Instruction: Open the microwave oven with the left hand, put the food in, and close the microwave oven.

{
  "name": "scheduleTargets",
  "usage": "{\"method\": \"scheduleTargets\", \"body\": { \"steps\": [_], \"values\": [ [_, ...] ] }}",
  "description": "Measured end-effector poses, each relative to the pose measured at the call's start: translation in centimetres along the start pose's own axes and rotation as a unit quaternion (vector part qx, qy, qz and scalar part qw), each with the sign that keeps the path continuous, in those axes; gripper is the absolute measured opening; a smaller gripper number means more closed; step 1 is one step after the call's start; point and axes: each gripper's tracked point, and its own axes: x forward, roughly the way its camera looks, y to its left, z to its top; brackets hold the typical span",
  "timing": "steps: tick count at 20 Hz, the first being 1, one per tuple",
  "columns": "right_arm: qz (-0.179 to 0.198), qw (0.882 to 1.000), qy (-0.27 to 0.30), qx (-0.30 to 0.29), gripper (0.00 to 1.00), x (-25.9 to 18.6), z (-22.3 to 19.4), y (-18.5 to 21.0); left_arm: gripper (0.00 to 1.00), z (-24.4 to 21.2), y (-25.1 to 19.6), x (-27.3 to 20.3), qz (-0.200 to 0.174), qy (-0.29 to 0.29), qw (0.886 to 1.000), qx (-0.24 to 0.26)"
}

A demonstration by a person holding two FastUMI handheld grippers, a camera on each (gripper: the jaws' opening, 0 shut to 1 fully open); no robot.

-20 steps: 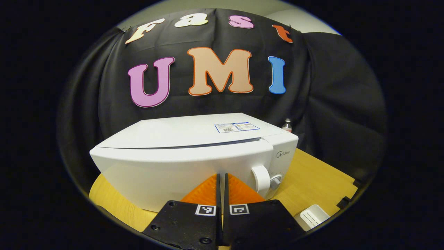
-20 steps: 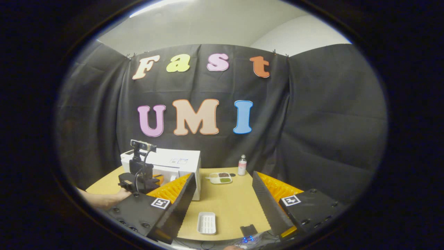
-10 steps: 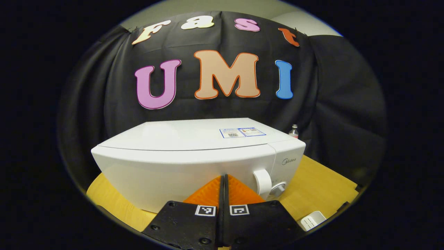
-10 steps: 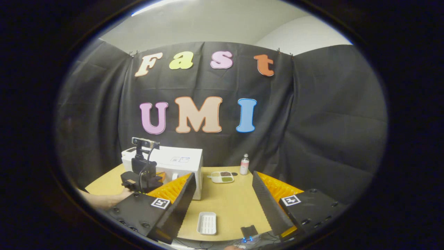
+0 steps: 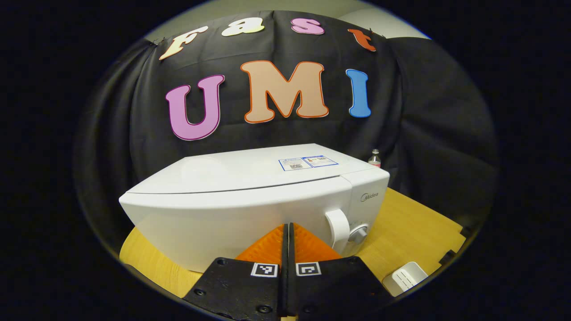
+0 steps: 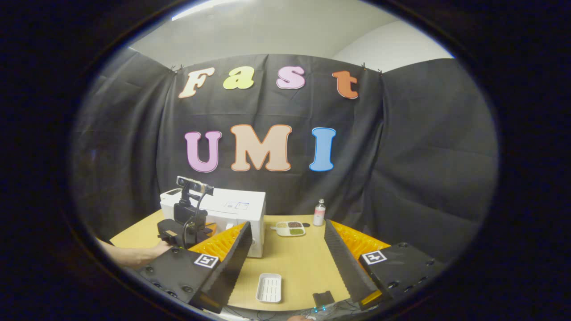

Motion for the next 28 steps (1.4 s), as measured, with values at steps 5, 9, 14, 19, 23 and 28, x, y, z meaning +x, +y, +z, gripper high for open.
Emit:
{"method": "scheduleTargets", "body": {
  "steps": [5, 9, 14, 19, 23, 28],
  "values": [
    [0.007, 1.000, -0.011, 0.001, 0.92, 0.3, 0.0, 0.8, 0.00, 5.1, 0.8, -5.8, -0.003, -0.053, 0.998, 0.024],
    [0.020, 0.999, -0.021, 0.014, 0.92, 0.8, 0.5, 2.0, 0.00, 8.2, 3.0, -11.1, 0.005, -0.082, 0.996, 0.029],
    [0.037, 0.998, -0.032, 0.025, 0.92, 0.6, 1.2, 3.3, 0.00, 12.1, 4.9, -18.0, 0.039, -0.117, 0.992, 0.012],
    [0.052, 0.997, -0.038, 0.032, 0.92, -0.3, 1.4, 4.3, 0.17, 11.4, 2.8, -21.8, 0.007, -0.099, 0.995, -0.005],
    [0.061, 0.997, -0.040, 0.026, 0.92, -1.3, 1.4, 4.8, 0.85, 11.5, 3.5, -24.3, 0.027, -0.107, 0.994, -0.026],
    [0.069, 0.996, -0.044, 0.033, 1.00, -1.9, 1.6, 5.7, 0.88, 12.6, 6.4, -28.0, 0.093, -0.120, 0.987, -0.050]
  ]
}}
